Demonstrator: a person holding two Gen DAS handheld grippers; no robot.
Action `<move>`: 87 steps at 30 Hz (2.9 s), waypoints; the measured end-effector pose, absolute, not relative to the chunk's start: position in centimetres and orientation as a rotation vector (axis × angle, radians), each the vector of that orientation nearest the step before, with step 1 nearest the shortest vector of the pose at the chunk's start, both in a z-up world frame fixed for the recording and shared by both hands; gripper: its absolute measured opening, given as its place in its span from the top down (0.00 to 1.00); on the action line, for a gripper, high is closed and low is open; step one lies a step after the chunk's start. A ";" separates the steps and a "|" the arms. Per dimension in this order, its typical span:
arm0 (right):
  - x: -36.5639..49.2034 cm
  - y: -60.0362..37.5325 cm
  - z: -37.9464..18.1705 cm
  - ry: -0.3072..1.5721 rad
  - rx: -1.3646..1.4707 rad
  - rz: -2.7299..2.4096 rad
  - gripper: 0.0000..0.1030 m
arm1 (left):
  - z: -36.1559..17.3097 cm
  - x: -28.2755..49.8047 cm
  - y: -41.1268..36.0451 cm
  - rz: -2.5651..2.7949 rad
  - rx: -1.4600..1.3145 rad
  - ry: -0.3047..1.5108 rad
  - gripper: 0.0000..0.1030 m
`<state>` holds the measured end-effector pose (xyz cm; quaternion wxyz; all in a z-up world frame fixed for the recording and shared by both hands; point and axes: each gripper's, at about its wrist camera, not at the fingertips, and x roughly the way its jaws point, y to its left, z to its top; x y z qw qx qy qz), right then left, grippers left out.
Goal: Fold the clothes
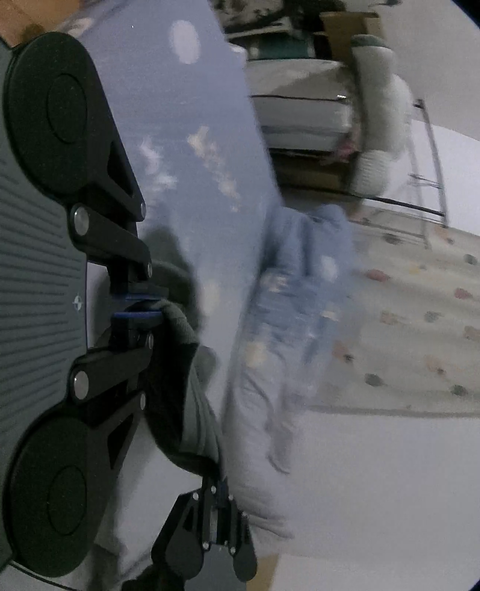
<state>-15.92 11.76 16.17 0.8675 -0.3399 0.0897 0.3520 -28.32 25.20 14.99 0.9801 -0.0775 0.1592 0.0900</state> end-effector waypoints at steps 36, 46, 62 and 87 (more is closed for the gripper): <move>-16.4 10.3 15.2 0.404 -0.607 0.619 0.29 | 11.1 -18.4 28.0 0.213 -0.033 0.526 0.93; -22.6 13.0 17.4 0.355 -0.833 0.766 0.31 | 10.9 -18.2 29.8 0.181 -0.056 0.471 0.93; -18.9 19.0 10.6 0.470 -1.189 0.770 0.87 | 11.0 -19.8 30.2 0.178 -0.049 0.450 0.93; -32.4 2.3 45.4 0.047 -0.540 0.687 0.93 | 38.5 -34.4 21.0 0.183 0.254 -0.132 0.93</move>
